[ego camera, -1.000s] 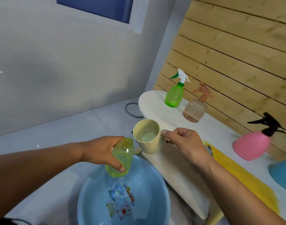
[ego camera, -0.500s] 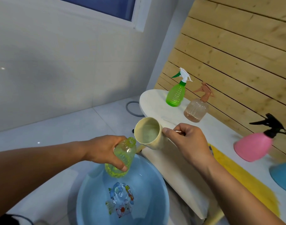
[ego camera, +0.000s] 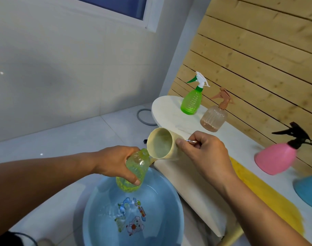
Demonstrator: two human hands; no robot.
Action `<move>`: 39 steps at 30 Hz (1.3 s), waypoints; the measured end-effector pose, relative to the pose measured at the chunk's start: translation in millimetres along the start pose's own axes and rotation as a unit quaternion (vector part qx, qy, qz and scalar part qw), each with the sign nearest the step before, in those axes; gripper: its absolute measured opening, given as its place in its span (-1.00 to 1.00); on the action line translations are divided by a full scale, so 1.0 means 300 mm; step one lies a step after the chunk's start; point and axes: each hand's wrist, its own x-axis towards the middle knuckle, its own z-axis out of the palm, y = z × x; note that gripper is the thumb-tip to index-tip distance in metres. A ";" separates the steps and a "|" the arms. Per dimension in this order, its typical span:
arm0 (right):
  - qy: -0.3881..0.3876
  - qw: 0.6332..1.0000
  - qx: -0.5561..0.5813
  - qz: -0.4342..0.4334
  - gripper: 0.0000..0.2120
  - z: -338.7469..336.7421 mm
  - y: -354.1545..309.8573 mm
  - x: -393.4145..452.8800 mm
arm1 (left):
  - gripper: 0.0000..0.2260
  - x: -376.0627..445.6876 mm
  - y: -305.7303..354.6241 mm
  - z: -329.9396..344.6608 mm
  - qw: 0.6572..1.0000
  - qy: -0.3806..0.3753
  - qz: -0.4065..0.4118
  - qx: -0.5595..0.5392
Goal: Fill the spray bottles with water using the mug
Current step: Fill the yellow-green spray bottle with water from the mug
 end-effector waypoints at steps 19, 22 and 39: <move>0.039 0.998 -0.045 -0.032 -0.65 -0.018 -0.025 -0.008 | -0.41 0.006 0.008 0.007 1.000 -0.006 0.000 0.021; 0.048 0.996 -0.058 -0.039 -0.66 -0.018 -0.027 -0.012 | -0.41 0.004 0.012 0.008 1.000 -0.012 0.001 0.020; 0.084 0.982 -0.129 -0.107 -0.65 -0.022 -0.035 -0.032 | -0.40 0.008 0.018 0.012 0.999 -0.014 0.001 0.033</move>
